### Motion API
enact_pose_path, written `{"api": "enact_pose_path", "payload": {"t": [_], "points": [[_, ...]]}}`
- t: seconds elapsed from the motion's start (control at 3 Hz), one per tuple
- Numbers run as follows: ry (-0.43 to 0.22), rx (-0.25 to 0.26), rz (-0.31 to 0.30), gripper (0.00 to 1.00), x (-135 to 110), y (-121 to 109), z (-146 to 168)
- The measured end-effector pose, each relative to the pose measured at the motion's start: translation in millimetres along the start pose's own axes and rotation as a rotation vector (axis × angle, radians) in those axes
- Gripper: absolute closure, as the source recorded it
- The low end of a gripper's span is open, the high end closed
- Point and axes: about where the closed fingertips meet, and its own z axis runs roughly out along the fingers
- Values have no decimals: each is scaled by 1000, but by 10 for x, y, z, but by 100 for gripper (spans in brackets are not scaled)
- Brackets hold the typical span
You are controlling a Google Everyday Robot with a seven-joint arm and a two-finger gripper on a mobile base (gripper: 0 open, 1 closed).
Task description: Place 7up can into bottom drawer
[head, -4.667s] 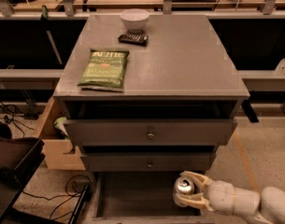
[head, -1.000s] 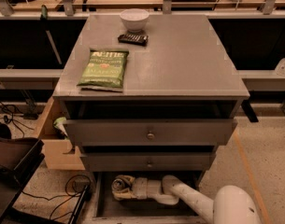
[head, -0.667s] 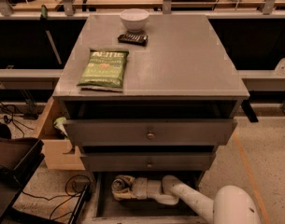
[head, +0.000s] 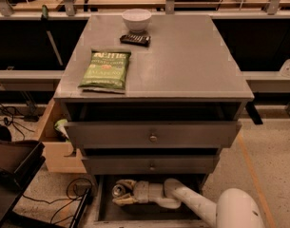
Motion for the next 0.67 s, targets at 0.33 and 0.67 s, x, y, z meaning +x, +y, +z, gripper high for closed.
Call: {"api": "enact_pose_path", "payload": {"t": [0.33,0.67], "points": [[-2,-3,1,0,-4,12,20],[-2,-3,1,0,-4,12,20]]}}
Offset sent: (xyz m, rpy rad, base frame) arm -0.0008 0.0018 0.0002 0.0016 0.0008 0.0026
